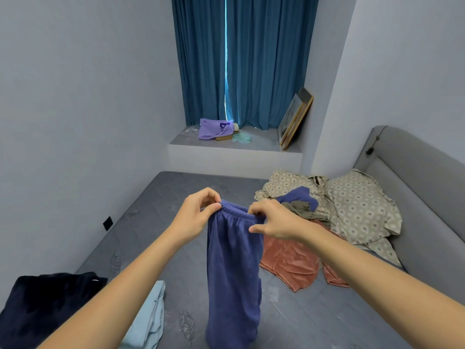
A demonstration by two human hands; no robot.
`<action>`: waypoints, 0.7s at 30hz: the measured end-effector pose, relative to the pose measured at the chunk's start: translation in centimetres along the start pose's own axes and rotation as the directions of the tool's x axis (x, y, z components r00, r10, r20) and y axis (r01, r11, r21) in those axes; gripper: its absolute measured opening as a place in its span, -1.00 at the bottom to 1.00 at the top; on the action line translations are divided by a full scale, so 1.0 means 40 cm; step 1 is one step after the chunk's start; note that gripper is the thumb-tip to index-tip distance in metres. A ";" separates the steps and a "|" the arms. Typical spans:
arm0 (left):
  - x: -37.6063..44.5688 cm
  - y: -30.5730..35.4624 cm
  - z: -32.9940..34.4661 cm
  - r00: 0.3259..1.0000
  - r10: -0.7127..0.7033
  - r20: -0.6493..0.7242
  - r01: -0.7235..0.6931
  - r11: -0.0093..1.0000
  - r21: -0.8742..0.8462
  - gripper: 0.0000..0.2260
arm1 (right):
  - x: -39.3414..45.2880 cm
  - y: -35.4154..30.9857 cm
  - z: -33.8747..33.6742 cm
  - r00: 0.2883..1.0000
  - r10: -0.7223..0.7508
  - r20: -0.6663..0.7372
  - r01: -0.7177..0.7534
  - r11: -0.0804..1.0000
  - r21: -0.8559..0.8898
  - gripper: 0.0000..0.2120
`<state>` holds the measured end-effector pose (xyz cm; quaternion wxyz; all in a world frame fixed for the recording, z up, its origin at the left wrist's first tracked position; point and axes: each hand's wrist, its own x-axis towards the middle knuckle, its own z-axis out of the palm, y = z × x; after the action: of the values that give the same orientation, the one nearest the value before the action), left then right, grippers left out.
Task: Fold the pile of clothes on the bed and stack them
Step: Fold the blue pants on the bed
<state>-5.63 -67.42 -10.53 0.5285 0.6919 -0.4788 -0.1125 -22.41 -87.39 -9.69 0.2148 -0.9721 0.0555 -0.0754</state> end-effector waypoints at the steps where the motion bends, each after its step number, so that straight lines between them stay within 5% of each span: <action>1: -0.005 -0.003 0.000 1.000 0.000 0.008 -0.001 1.000 0.017 -0.86 | 0.004 0.000 -0.007 0.999 -0.036 0.013 0.037 0.995 -0.095 -0.81; 4: -0.014 -0.006 0.002 1.000 0.010 0.008 -0.010 0.999 0.038 -0.85 | 0.013 0.003 -0.024 0.997 -0.078 0.026 0.082 0.956 -0.282 -0.77; 7: -0.016 -0.001 0.000 0.999 0.018 -0.036 -0.017 0.999 0.035 -0.84 | 0.011 0.008 -0.047 0.996 -0.090 -0.011 0.083 0.956 -0.280 -0.67; 14: -0.010 0.017 -0.001 0.987 -0.002 -0.162 -0.004 0.999 -0.040 -0.87 | 0.008 0.006 -0.061 0.979 0.102 -0.176 -0.072 0.983 0.171 -0.62; 21: -0.005 0.037 -0.003 0.959 0.000 -0.282 -0.026 0.996 -0.089 -0.88 | -0.015 -0.045 -0.033 0.928 0.195 -0.318 -0.026 0.884 0.466 -0.71</action>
<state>-6.44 -67.17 -9.30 0.6234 0.6725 -0.3976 -0.0312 -23.08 -86.23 -7.83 0.4261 -0.8600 0.1307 -0.2485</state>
